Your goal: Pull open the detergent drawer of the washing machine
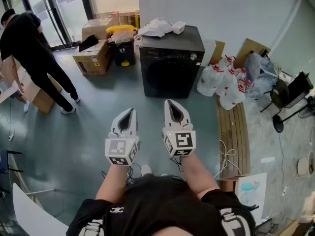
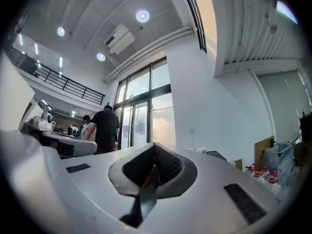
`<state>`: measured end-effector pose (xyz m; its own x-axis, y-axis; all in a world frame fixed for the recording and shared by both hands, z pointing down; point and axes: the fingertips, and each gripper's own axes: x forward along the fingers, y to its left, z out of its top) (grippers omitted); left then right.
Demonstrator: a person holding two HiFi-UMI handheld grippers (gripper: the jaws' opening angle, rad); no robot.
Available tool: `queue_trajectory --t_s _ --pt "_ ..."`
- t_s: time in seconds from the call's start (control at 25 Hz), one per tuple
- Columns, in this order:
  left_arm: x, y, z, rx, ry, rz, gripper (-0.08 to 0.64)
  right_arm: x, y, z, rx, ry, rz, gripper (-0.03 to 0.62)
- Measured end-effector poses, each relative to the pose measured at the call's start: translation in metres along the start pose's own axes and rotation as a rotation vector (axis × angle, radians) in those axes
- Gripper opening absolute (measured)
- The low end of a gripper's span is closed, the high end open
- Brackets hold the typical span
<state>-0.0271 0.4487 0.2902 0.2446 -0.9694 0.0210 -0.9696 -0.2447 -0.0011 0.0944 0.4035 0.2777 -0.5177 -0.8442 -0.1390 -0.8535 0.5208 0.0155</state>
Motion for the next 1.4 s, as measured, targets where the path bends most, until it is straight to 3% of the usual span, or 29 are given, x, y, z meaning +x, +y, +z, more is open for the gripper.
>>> queue_trajectory --t_s 0.44,1.08,1.4 --pt "-0.005 0.020 0.003 -0.003 -0.012 -0.014 0.002 0.005 0.015 0.006 -0.015 -0.019 -0.026 0.002" --pt "0.036 0.083 0.000 -0.029 -0.039 -0.082 0.002 0.061 0.028 -0.002 -0.038 -0.032 -0.099 0.002" --pt "0.071 0.097 -0.002 -0.009 -0.044 -0.083 0.003 0.094 0.009 -0.013 -0.027 -0.043 -0.109 0.002"
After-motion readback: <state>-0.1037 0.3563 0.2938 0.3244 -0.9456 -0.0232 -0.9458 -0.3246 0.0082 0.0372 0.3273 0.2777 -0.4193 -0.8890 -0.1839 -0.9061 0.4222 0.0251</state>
